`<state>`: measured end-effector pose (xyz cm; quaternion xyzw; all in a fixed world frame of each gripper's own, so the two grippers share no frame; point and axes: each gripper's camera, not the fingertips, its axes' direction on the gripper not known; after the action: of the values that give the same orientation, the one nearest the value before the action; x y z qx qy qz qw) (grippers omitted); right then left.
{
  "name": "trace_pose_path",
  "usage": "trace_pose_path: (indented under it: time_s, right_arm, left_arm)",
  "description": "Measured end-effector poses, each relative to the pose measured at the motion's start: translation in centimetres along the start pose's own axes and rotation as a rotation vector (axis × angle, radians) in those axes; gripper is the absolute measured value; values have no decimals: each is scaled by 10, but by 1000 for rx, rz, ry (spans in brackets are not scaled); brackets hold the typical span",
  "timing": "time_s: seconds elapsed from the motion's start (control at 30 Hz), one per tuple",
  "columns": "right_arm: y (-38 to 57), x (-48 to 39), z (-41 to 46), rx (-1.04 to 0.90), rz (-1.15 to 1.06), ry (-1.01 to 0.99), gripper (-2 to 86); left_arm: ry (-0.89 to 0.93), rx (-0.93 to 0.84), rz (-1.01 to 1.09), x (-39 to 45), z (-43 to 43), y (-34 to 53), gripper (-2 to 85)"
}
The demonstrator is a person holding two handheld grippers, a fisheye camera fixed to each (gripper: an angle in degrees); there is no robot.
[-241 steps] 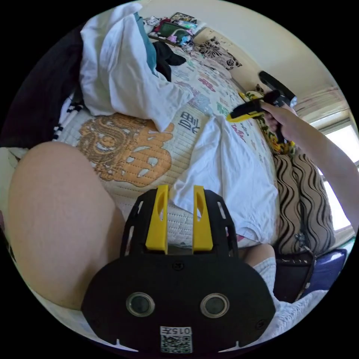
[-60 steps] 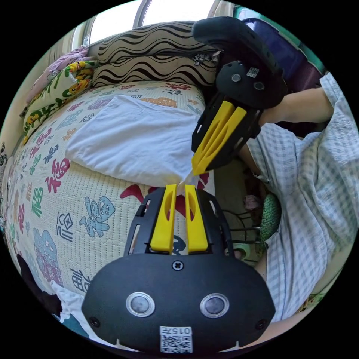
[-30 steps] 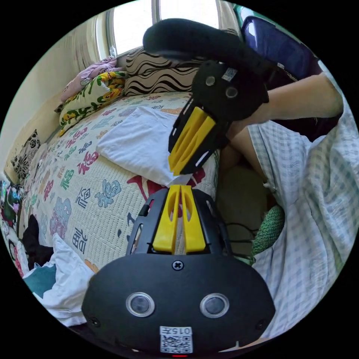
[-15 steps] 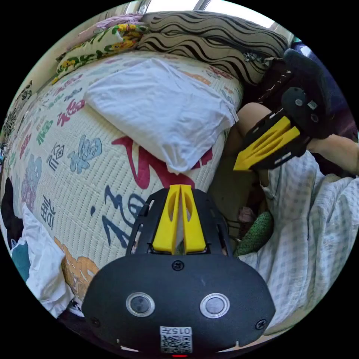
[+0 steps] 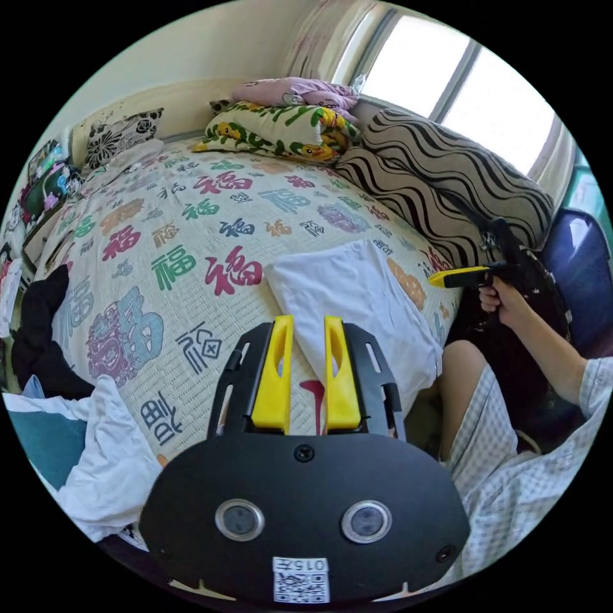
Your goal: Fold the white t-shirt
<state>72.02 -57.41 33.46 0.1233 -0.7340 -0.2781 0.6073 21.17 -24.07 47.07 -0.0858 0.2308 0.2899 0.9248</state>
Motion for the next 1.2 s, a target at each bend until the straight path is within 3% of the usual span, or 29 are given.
trace_pose_path:
  time_s: [0.27,0.4,0.53,0.63,1.0,1.2]
  right_arm:
    - [-110,85,26,-98,99,20,124]
    - [-141,106,42,-170,97,-112,123]
    - [-157,114,43,-243,24,-99,103]
    - [-161,117,36,-235,-38,-247,56]
    - [-167,127,26,-206,49,-352,19]
    - [-168,112,25,-192,71,-190,41]
  left_arm:
    - [96,-105,-214,-83,81,-83,92]
    - [165,-105,-287,-112,105,-101,91]
    - [243,-160,-296,-129,132,-115,55]
    - [333,-192,-266,-134,140,-120,13]
    - [298,-125,-227,-149,101,-128,0]
    - [255,-112,-294,-152,99,-119,38]
